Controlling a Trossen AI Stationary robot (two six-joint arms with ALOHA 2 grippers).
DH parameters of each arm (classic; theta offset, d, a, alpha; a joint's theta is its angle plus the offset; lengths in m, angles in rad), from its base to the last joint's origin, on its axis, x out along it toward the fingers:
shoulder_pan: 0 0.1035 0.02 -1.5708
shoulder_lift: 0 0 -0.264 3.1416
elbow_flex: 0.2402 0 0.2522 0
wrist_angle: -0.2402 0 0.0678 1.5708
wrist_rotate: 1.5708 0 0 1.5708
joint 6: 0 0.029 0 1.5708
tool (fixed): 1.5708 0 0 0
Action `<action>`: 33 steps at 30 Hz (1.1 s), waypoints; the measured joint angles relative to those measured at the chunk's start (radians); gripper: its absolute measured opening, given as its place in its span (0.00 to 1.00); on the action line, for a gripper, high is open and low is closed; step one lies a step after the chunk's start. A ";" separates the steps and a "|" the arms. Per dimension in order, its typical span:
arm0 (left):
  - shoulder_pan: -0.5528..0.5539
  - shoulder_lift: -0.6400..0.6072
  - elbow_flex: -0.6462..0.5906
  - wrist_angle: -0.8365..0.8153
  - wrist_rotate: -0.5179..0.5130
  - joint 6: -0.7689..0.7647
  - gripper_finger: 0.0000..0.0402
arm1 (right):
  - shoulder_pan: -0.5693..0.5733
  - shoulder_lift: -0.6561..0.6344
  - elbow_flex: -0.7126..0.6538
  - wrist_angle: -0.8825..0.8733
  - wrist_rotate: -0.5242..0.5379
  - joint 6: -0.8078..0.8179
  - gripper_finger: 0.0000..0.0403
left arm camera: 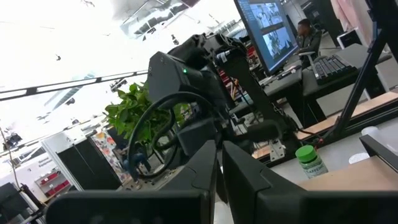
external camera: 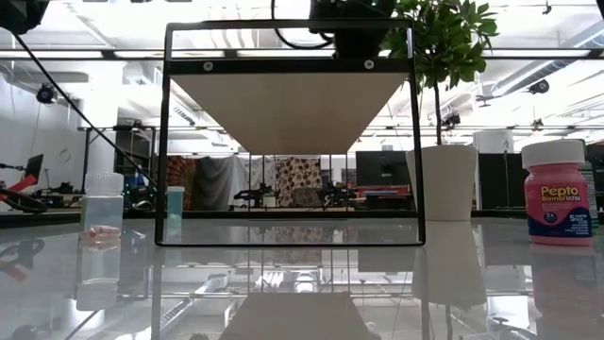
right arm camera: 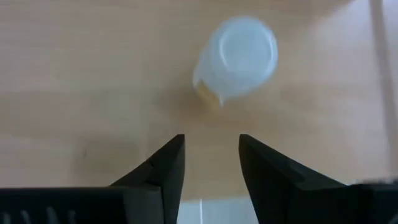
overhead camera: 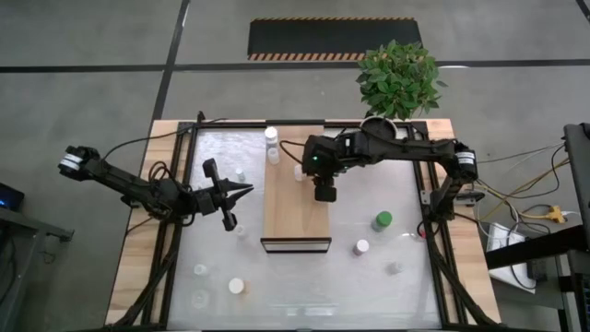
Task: Pick and place medicine bottles onto shelf by color
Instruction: Put the transparent pill bottle on the shelf
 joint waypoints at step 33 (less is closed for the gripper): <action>0.000 0.000 0.000 -0.001 0.000 0.002 0.02 | -0.001 0.033 -0.077 0.284 0.008 -0.030 0.03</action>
